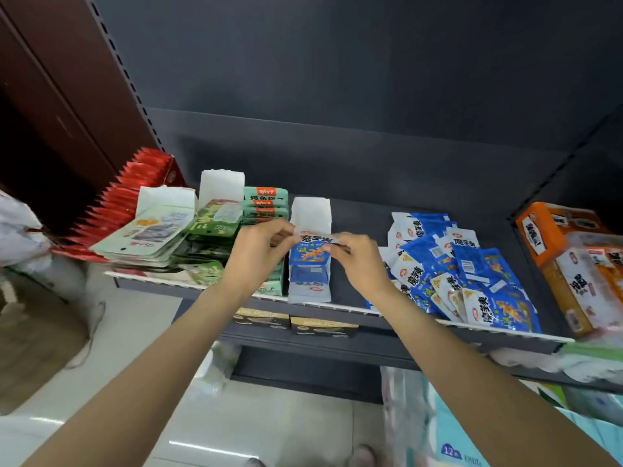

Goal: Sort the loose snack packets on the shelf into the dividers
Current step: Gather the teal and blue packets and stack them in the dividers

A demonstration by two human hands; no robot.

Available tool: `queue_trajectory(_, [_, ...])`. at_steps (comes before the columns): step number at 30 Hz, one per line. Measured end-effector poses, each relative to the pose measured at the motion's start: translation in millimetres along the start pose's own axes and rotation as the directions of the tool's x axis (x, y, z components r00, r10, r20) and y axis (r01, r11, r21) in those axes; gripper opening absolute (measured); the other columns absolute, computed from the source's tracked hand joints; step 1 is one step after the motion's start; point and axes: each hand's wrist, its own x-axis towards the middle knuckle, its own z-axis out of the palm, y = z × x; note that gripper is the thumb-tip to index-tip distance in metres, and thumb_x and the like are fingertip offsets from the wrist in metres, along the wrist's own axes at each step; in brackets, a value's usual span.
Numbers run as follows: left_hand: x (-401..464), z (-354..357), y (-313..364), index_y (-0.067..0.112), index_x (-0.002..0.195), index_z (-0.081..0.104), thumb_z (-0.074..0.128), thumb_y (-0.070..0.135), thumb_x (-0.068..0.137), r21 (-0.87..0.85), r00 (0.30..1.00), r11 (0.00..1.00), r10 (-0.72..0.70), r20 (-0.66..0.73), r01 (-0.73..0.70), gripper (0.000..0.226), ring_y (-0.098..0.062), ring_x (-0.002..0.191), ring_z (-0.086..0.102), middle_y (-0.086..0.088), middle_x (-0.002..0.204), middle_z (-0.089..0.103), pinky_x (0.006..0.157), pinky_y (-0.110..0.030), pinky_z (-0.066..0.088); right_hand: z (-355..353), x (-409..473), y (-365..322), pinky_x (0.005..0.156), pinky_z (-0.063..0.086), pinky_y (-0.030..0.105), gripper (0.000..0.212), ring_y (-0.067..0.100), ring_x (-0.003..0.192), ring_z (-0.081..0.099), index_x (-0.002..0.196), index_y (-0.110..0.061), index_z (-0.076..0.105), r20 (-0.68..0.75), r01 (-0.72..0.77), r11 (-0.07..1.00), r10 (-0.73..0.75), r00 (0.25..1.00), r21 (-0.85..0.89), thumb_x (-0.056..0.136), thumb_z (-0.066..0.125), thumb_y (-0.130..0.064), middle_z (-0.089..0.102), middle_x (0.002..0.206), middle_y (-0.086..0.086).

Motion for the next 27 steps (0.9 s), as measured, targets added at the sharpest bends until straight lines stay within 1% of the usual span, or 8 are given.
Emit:
queue_trajectory(6, [-17,6,-21,0.015,0.111,0.068,0.057,0.012,0.092,0.211,0.927,0.977,-0.048,0.372,-0.034,0.023,-0.015,0.1,0.062,-0.002,0.105,0.07,0.087,-0.029,0.049,7,-9,14,0.088,0.042,0.02,0.03,0.02,0.107,0.06,0.112,-0.007,0.068,0.212,-0.013,0.983,0.053,0.976,-0.183,0.091,0.049,0.003,0.067,0.115,0.008])
queue_trajectory(9, [-23,14,-21,0.028,0.122,0.061,0.058,0.024,0.089,0.354,0.853,0.931,-0.108,0.51,-0.094,0.034,-0.016,0.121,0.044,0.006,0.124,0.061,0.099,-0.033,0.032,-2,-9,19,0.097,0.047,0.028,0.037,0.021,0.109,0.061,0.12,-0.005,0.062,0.343,-0.127,0.991,0.134,0.93,-0.043,0.09,0.046,0.011,0.067,0.113,0.012])
queue_trajectory(11, [-26,21,-19,0.036,0.119,0.061,0.061,0.03,0.086,0.273,0.823,0.962,-0.162,0.544,0.009,0.034,-0.013,0.123,0.04,0.011,0.125,0.059,0.103,-0.033,0.025,-14,-8,23,0.092,0.05,0.025,0.042,0.02,0.106,0.063,0.122,-0.005,0.058,0.342,-0.245,0.961,0.189,0.92,0.129,0.088,0.045,0.015,0.068,0.111,0.014])
queue_trajectory(14, [-27,37,-4,0.032,0.109,0.066,0.06,0.027,0.088,0.052,0.858,0.985,-0.168,0.485,0.163,0.023,-0.005,0.11,0.049,0.014,0.109,0.066,0.102,-0.031,0.035,-32,-8,42,0.085,0.05,0.022,0.038,0.022,0.103,0.064,0.118,-0.007,0.06,0.196,-0.304,0.923,0.261,0.945,0.235,0.088,0.046,0.012,0.068,0.107,0.014])
queue_trajectory(17, [-21,64,23,0.021,0.108,0.067,0.054,0.015,0.091,-0.081,0.89,0.979,-0.135,0.436,0.189,0.022,-0.005,0.098,0.057,0.01,0.098,0.068,0.092,-0.025,0.045,-49,-13,75,0.086,0.047,0.024,0.029,0.022,0.107,0.061,0.114,-0.007,0.063,0.028,-0.318,0.948,0.317,0.948,0.027,0.089,0.051,0.003,0.067,0.111,0.011])
queue_trajectory(22, [-4,135,62,0.005,0.109,0.063,0.05,0.006,0.093,-0.093,0.863,0.976,-0.125,0.49,0.194,0.02,-0.016,0.101,0.059,-0.005,0.109,0.065,0.09,-0.023,0.046,-80,-26,134,0.11,0.028,0.034,0.058,0.026,0.135,0.035,0.142,-0.01,0.036,0.062,-0.33,0.83,0.397,0.916,-0.45,0.089,0.06,-0.015,0.04,0.144,0.013])
queue_trajectory(24, [7,173,64,0.001,0.098,0.058,0.052,0.01,0.093,0.005,0.84,0.978,-0.182,0.511,0.209,0.013,-0.026,0.102,0.056,-0.015,0.107,0.06,0.087,-0.028,0.044,-89,-31,150,0.115,0.016,0.033,0.07,0.024,0.143,0.018,0.148,-0.011,0.023,0.109,-0.347,0.787,0.459,0.881,-0.509,0.09,0.061,-0.022,0.022,0.154,0.01])
queue_trajectory(27, [20,219,64,-0.002,0.105,0.055,0.055,0.025,0.092,0.09,0.791,0.915,-0.387,0.474,0.394,0.03,-0.029,0.095,0.054,-0.02,0.108,0.057,0.07,-0.025,0.034,-95,-37,162,0.116,0.007,0.029,0.072,0.021,0.145,0.007,0.149,-0.014,0.017,0.184,-0.289,0.768,0.463,0.867,-0.572,0.092,0.058,-0.026,0.007,0.158,0.008])
